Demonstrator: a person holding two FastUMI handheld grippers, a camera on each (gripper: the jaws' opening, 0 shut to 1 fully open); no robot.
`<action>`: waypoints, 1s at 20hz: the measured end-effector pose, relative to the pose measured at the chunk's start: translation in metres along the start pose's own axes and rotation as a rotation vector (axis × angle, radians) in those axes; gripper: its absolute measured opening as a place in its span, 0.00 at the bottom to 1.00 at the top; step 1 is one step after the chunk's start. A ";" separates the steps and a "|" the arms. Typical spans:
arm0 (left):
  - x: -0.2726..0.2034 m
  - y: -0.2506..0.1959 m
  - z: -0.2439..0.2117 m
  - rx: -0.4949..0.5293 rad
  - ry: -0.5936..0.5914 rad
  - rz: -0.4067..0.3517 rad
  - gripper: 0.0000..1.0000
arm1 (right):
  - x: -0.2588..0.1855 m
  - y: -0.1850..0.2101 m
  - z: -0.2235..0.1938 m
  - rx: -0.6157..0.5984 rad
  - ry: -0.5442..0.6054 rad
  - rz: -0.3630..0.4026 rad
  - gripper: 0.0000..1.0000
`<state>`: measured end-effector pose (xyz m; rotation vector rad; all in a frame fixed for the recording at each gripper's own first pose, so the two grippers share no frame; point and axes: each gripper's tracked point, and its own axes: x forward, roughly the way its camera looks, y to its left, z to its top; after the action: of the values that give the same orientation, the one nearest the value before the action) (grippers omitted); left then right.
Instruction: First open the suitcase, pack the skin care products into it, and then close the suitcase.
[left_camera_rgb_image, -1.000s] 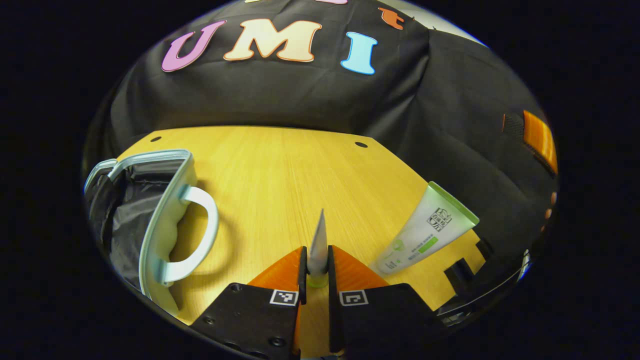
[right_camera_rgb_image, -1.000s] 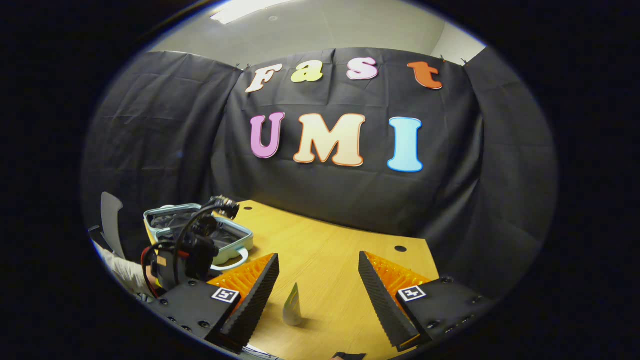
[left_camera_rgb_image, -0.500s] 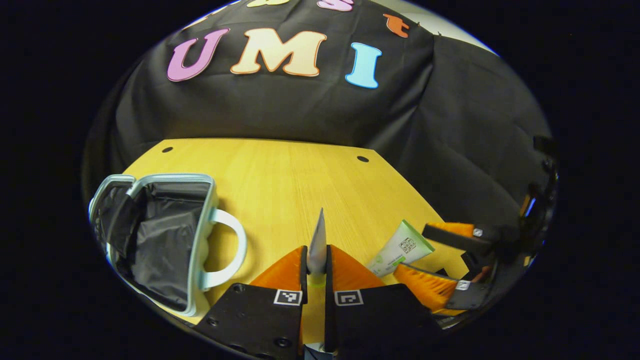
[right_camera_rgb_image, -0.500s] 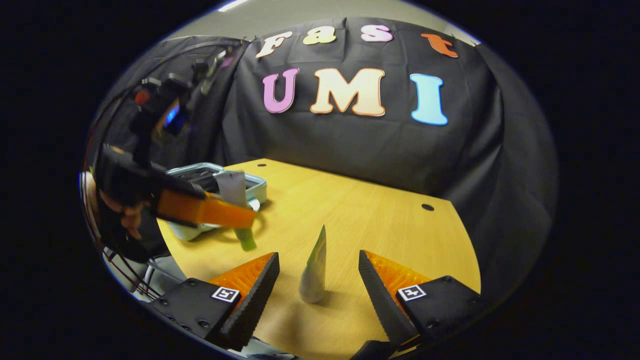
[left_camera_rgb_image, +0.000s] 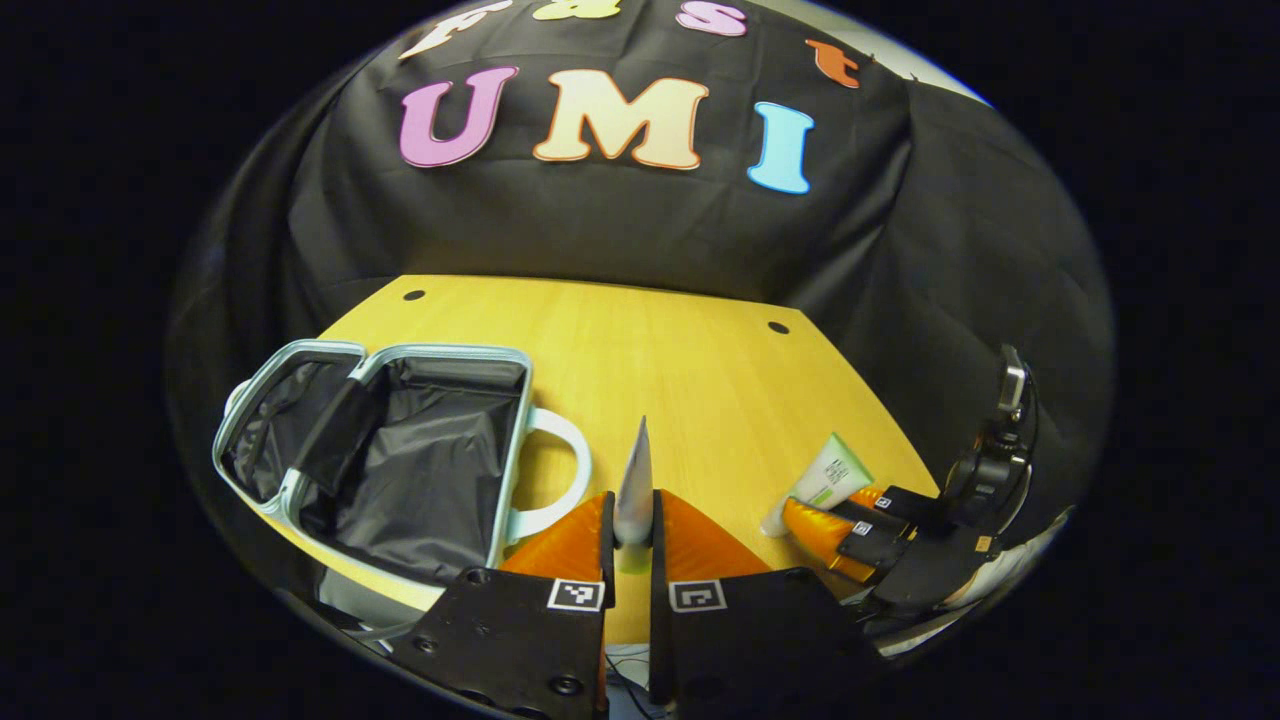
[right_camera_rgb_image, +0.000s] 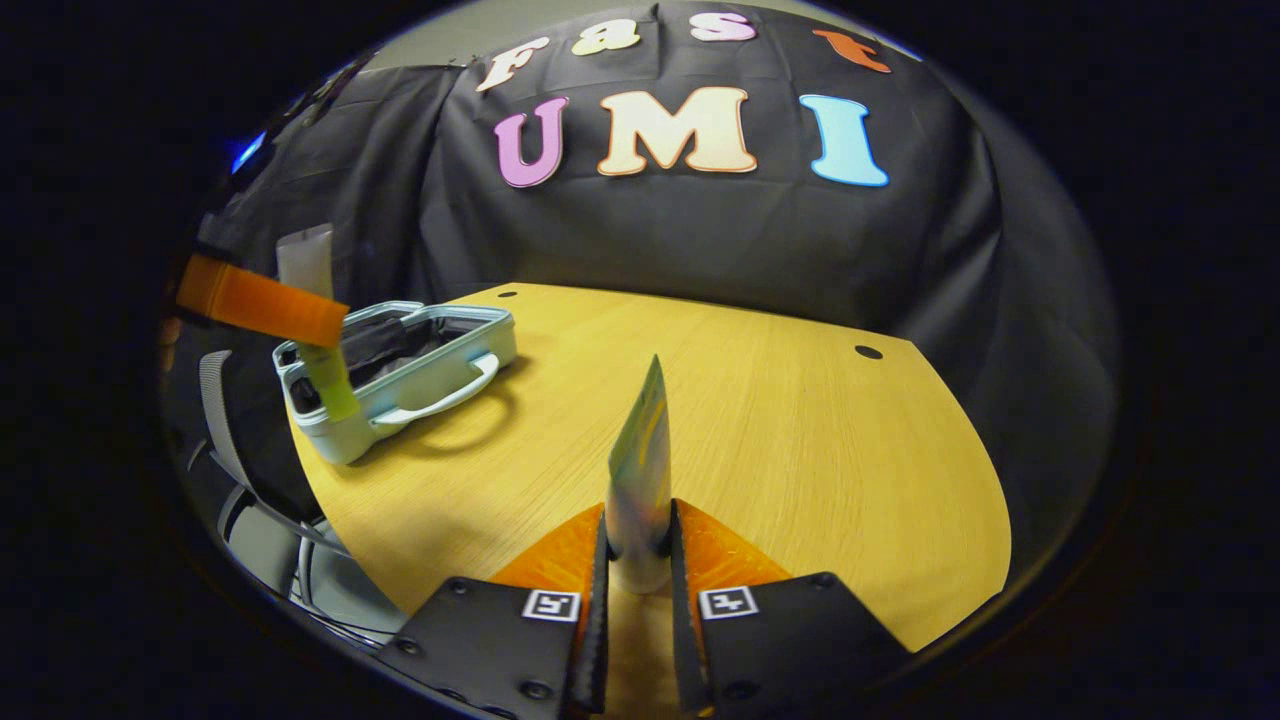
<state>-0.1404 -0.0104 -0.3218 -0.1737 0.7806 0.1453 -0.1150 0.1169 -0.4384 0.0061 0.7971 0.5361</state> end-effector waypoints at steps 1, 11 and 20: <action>-0.004 0.008 0.000 0.000 0.002 0.016 0.09 | -0.001 0.003 0.001 0.017 0.010 0.019 0.24; -0.004 0.144 -0.016 0.026 0.141 0.168 0.09 | -0.010 0.063 0.080 0.099 -0.024 0.039 0.24; 0.037 0.200 -0.047 0.027 0.264 0.127 0.09 | 0.003 0.205 0.134 0.062 -0.033 0.210 0.24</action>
<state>-0.1857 0.1774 -0.4017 -0.1192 1.0567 0.2353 -0.1153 0.3217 -0.3041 0.1566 0.7853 0.7076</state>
